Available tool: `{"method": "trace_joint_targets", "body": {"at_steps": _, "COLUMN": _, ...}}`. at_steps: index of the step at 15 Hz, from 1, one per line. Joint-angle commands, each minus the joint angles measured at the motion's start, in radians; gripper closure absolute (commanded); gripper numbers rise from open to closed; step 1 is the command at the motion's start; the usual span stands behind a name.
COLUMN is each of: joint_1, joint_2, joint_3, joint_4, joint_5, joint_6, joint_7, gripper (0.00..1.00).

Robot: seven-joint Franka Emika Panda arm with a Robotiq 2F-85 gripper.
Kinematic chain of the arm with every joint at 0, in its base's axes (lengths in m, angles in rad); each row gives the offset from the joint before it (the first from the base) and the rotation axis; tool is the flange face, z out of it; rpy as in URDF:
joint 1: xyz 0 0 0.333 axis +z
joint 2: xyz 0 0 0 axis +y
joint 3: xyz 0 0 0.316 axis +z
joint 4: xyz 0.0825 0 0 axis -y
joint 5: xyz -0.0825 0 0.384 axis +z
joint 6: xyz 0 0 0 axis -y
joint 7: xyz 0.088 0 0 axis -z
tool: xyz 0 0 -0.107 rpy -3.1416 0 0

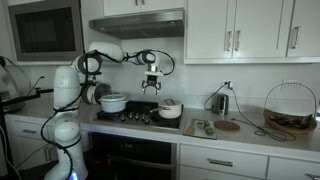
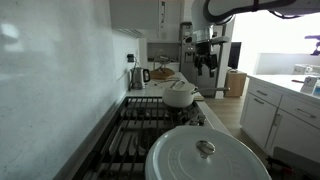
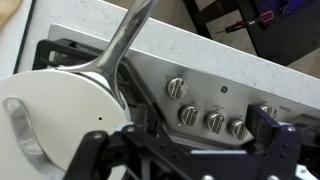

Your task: Remove the lid from the white pot on the right side of the stove

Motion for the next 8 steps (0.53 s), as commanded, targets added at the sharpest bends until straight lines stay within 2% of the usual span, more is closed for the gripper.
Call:
{"method": "trace_joint_targets", "body": {"at_steps": 1, "joint_1": -0.006, "joint_2": 0.103, "joint_3": 0.001, "joint_4": 0.146, "joint_5": -0.005, "joint_6": -0.045, "joint_7": -0.043, "gripper": 0.00}}
{"method": "trace_joint_targets", "body": {"at_steps": 8, "joint_1": -0.017, "joint_2": 0.248, "joint_3": 0.010, "joint_4": 0.327, "joint_5": -0.051, "joint_6": -0.087, "joint_7": -0.239, "gripper": 0.00}}
